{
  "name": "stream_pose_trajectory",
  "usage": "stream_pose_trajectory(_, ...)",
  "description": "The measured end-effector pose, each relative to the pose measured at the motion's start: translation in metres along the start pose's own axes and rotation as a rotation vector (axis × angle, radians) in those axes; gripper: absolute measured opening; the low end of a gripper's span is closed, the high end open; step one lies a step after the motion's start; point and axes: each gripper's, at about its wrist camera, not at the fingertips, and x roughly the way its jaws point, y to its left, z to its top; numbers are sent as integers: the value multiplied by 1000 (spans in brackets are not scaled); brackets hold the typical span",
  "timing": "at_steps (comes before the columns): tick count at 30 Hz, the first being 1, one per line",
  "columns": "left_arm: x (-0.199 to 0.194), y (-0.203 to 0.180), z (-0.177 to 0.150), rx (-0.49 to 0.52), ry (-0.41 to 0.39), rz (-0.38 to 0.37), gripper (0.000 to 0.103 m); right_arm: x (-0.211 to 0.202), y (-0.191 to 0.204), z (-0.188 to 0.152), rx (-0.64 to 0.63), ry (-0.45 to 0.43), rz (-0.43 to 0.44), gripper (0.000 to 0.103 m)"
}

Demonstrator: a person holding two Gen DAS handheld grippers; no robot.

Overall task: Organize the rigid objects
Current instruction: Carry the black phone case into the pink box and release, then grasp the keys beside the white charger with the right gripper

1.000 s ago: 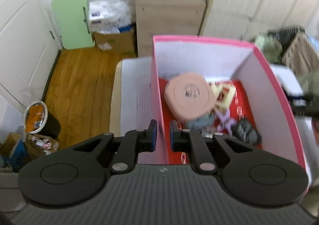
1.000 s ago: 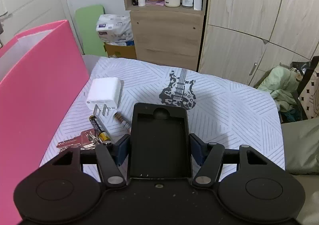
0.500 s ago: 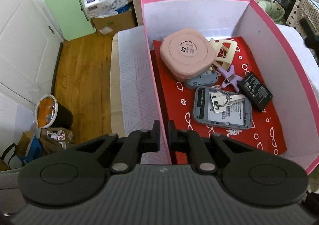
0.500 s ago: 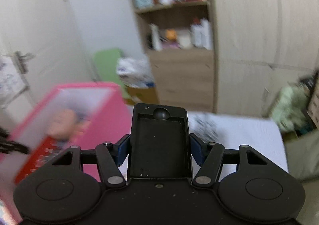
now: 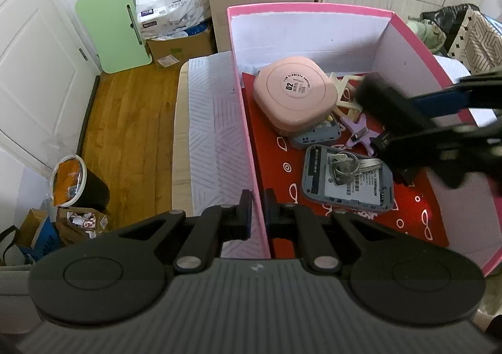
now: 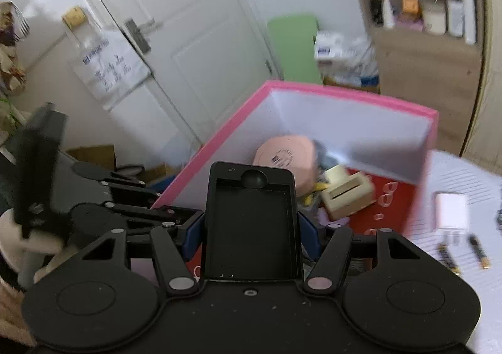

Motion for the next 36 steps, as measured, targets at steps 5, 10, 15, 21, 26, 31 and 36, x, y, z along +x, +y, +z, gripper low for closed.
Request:
stream_pose_trajectory(5,0,-2,-4,4,-23,4,7,40,9,6,14,112,-27,68)
stream_pose_trajectory(10,0,0,-5,-3,-32,-4,7,69,3,9,111,208,-33,68)
stream_pose_trajectory(15,-1,0,-9,0,-42,-6,7,69,-6,4,152,181,-72,71)
stream_pose_trajectory(21,-1,1,-9,-2,-46,-10,8,12,-7,-3,163,6,-39,74)
stream_pose_trajectory(26,-1,0,-9,-5,-42,-6,8,-47,16,-33,-21,-242,-195,81)
stream_pose_trajectory(31,-1,-1,-8,-14,-40,0,8,-81,-6,-57,45,-315,-238,81)
stream_pose_trajectory(36,1,-7,-10,6,-36,32,8,-99,-44,-92,150,-401,-274,81)
